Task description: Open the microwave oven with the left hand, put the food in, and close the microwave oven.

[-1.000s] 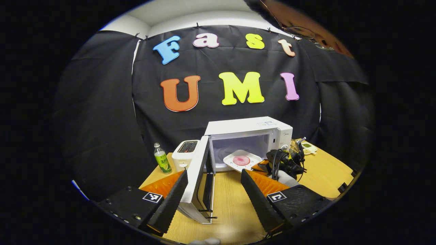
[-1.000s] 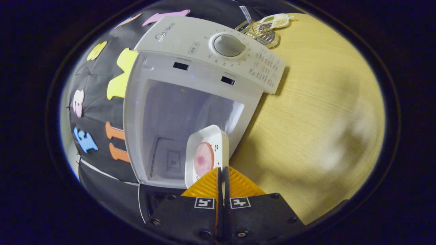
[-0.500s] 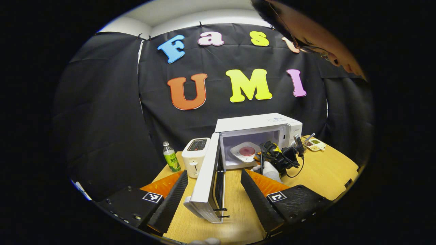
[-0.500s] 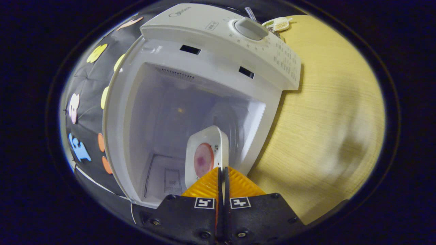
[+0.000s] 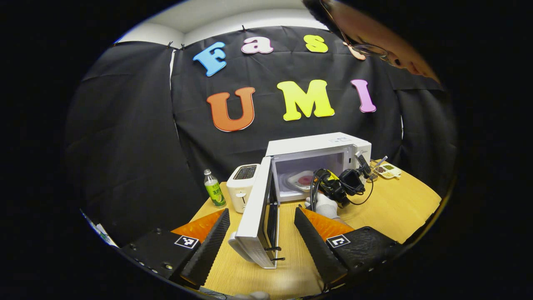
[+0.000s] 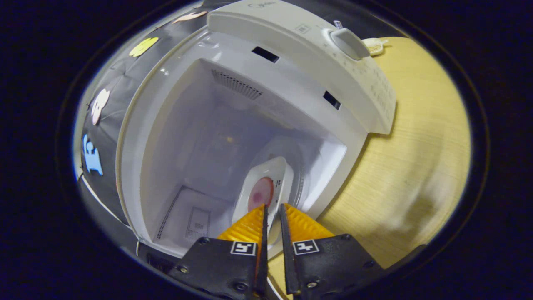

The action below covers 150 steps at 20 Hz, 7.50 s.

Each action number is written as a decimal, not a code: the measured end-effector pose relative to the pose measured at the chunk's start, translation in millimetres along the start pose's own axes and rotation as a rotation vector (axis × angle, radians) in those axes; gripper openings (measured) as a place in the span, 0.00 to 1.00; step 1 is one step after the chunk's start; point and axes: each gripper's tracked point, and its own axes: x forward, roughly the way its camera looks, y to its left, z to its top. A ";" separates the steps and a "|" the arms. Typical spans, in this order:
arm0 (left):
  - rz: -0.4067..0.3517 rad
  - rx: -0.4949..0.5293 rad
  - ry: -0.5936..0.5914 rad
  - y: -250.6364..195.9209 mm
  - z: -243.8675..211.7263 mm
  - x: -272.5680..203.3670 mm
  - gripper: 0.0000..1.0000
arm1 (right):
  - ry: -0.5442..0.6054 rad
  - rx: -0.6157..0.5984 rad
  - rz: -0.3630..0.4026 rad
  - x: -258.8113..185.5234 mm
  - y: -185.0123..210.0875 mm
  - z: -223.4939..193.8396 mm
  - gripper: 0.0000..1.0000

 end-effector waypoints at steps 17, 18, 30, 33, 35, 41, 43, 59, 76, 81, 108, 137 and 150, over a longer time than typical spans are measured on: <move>0.004 0.025 -0.086 16.1 68.1 -16.4 0.95 | -0.056 -0.823 0.104 -223.6 54.3 133.7 1.00; 0.013 0.013 -0.084 20.5 68.7 -15.6 0.95 | -0.065 -0.891 0.121 -241.1 61.6 141.5 1.00; 0.161 -0.102 -0.101 113.6 36.3 2.6 0.91 | -0.043 -1.088 0.044 -382.7 65.4 206.6 1.00; 0.205 -0.127 -0.073 145.3 7.5 15.5 0.92 | -0.063 -1.078 0.018 -393.8 69.3 213.4 1.00; 0.230 -0.148 -0.022 161.1 -20.0 27.9 0.92 | -0.048 -1.071 0.010 -397.4 69.8 209.2 1.00; 0.229 -0.191 0.057 172.8 -74.9 43.4 0.42 | -0.033 -1.088 0.018 -401.7 80.5 201.2 1.00; 0.228 -0.230 0.071 175.9 -85.1 47.4 0.01 | -0.011 -1.088 0.019 -400.8 77.5 195.3 1.00; 0.029 -0.161 0.055 98.5 -99.2 80.3 0.00 | 0.029 -1.045 -0.067 -432.1 32.1 216.9 1.00; -0.197 -0.144 0.002 -50.5 -60.9 98.7 0.00 | 0.042 -1.041 -0.103 -424.1 8.3 242.1 1.00; -0.296 -0.133 -0.017 -108.1 -40.8 114.6 0.00 | 0.032 -1.017 -0.150 -414.1 -8.5 268.0 1.00; -0.459 -0.121 -0.008 -279.9 11.2 255.8 0.00 | -0.033 -0.951 -0.320 -391.3 -72.3 368.8 1.00; -0.277 -0.092 0.011 -215.5 8.3 185.1 0.92 | -0.039 -0.978 -0.248 -435.6 -50.9 337.3 1.00; -0.155 -0.158 -0.069 -107.0 101.6 14.5 0.92 | -0.179 -1.077 -0.043 -458.8 43.0 306.4 1.00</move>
